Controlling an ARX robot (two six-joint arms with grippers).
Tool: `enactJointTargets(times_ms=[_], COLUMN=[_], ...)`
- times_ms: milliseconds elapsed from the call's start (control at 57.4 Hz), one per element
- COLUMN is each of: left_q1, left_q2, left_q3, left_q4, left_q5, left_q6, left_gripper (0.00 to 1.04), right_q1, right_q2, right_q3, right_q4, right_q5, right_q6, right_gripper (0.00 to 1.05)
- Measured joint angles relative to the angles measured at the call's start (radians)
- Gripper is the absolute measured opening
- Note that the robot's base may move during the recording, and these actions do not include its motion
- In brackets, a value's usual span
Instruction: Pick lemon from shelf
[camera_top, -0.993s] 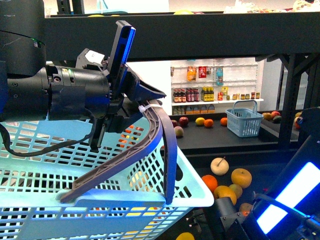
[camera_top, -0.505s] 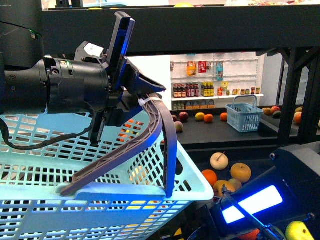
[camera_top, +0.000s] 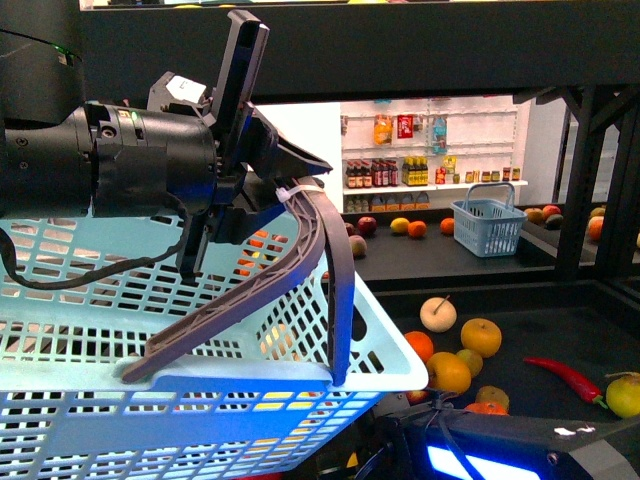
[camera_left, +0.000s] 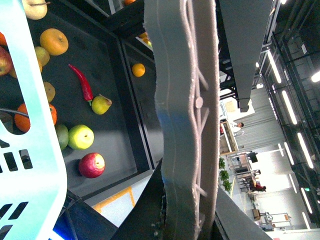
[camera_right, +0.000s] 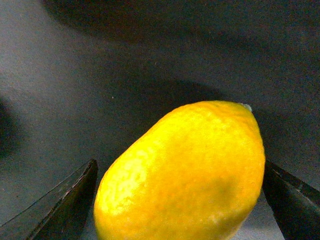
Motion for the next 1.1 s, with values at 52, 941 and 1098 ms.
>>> enactJointTargets(times_ms=[52, 941, 1098], left_q1=[0.000, 0.000, 0.000], left_q2=[0.000, 0.000, 0.000], left_q3=[0.000, 0.000, 0.000], left_q4=[0.000, 0.000, 0.000], left_q5=[0.000, 0.000, 0.000], left_q6=[0.000, 0.000, 0.000], left_gripper=[0.11, 0.11, 0.11], right_q1=[-0.001, -0.094, -0.175], right_q2=[0.016, -0.502, -0.724], right_q3=[0.028, -0.829, -1.131], right_q4=[-0.012, 0.508, 0.692], right_q5=[0.000, -0.018, -0.045], right_q6=[0.000, -0.020, -0.097], right_gripper=[0.97, 0.71, 0.71])
